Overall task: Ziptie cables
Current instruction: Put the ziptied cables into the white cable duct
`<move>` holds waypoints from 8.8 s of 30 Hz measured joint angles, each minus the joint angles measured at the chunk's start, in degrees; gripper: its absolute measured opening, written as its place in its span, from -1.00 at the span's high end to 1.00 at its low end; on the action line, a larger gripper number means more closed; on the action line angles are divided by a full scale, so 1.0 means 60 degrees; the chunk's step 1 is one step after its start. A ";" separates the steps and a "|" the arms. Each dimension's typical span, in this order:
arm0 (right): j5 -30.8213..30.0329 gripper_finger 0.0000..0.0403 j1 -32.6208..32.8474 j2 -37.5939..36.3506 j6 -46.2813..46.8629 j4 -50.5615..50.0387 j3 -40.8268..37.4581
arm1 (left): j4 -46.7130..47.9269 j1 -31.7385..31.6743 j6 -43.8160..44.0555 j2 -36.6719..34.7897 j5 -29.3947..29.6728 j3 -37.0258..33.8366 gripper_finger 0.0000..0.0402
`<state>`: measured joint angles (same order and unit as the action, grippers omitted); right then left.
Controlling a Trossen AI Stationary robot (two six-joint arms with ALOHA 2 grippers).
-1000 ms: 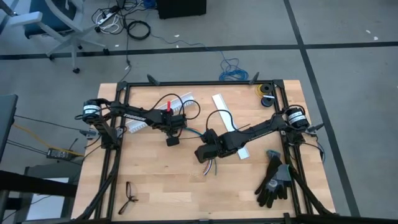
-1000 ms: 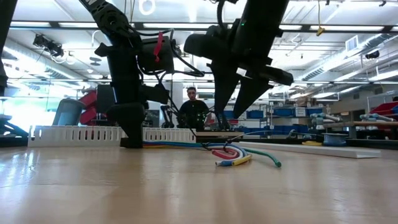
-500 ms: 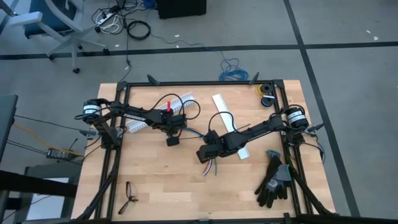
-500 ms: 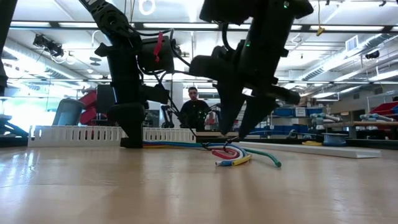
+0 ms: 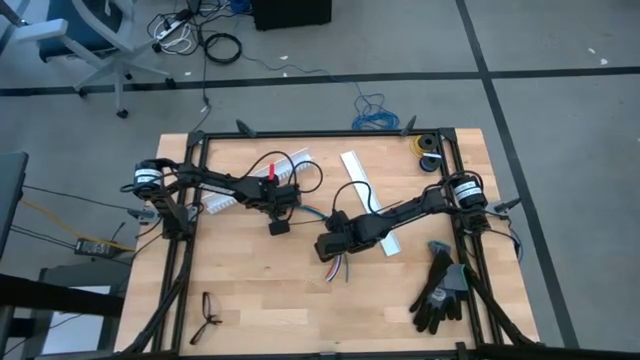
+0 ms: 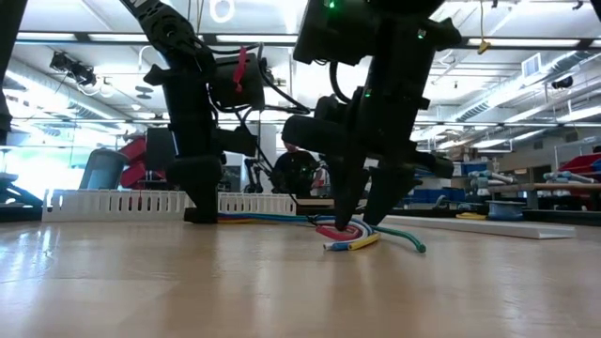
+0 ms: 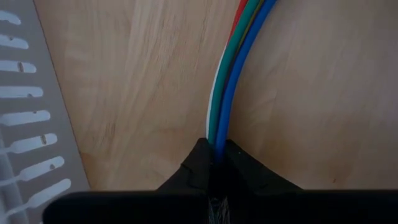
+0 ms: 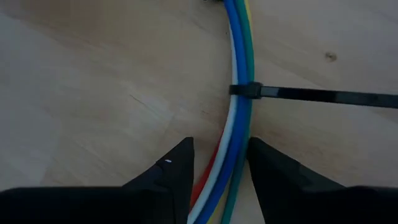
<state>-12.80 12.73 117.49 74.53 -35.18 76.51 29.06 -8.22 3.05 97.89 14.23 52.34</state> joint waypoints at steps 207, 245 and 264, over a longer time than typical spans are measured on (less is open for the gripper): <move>0.4921 0.36 -0.6498 0.2594 -1.7828 -0.0022 0.6499 | 0.6174 -0.0999 0.6331 -0.4674 0.1986 -0.2499 0.53; 0.4918 0.37 -0.6498 0.2594 -1.7585 -0.0394 0.6499 | 0.7536 -0.1026 0.5810 -0.4674 0.1322 -0.1492 0.31; 0.4756 0.45 -0.6847 0.2594 -1.6885 -0.1649 0.6499 | 0.6799 -0.1026 0.7303 -0.4674 0.2522 -0.0954 0.32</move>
<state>15.74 -28.35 133.05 -26.78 -45.07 115.50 69.86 -14.37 46.87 69.84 29.36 46.61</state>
